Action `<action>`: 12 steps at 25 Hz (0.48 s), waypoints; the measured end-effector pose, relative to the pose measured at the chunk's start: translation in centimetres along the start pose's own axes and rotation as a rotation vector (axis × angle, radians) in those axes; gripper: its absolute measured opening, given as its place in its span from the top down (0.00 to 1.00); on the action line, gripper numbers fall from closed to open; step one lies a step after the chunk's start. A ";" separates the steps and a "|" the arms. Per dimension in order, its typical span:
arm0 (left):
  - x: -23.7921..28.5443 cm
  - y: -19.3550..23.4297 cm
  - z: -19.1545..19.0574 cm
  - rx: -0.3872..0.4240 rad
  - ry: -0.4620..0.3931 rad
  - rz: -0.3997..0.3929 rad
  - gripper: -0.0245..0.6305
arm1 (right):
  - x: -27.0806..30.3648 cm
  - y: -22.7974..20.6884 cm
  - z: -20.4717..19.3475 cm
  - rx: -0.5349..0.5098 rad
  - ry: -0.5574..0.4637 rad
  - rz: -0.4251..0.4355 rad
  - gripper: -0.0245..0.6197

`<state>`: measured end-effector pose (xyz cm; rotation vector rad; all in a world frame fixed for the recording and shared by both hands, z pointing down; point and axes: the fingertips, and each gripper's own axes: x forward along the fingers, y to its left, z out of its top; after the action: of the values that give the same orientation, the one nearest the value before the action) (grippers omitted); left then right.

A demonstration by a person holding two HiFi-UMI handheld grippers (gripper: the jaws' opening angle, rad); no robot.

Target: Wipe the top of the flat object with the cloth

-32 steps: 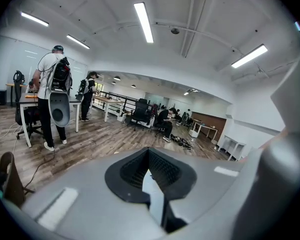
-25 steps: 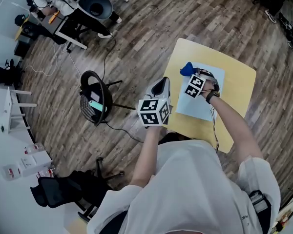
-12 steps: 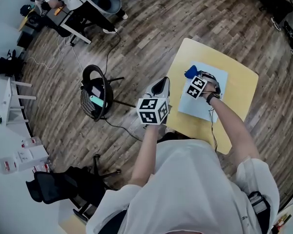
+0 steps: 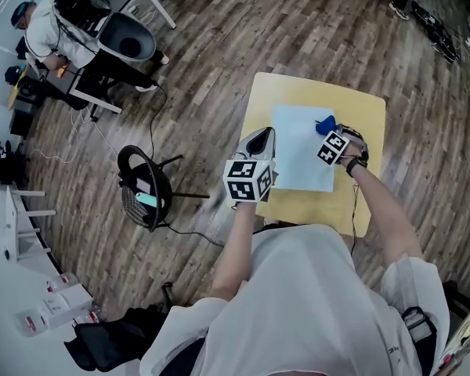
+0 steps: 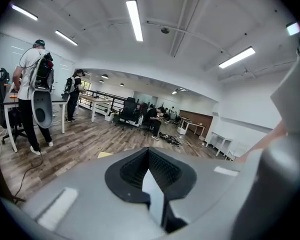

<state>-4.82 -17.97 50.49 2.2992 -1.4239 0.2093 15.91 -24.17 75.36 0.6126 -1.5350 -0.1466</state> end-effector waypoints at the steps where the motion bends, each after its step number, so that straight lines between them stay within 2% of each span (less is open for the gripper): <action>1: 0.4 -0.5 0.1 0.005 0.002 -0.014 0.95 | -0.1 -0.1 -1.3 0.017 0.016 0.000 0.86; 7: 1.8 -2.8 0.2 0.010 0.013 -0.052 0.95 | -0.4 0.0 -4.3 0.058 0.044 0.005 0.86; 10: 1.6 -2.7 0.1 0.007 0.011 -0.046 0.95 | -0.9 0.0 -3.7 0.068 0.024 0.002 0.86; 12: 1.2 -2.1 -0.1 -0.002 0.009 -0.028 0.95 | -1.7 -0.1 -1.9 0.048 -0.018 -0.007 0.86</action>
<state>-2.40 -18.06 50.43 2.3123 -1.3861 0.2089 17.64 -22.92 74.02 0.6562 -1.5573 -0.1205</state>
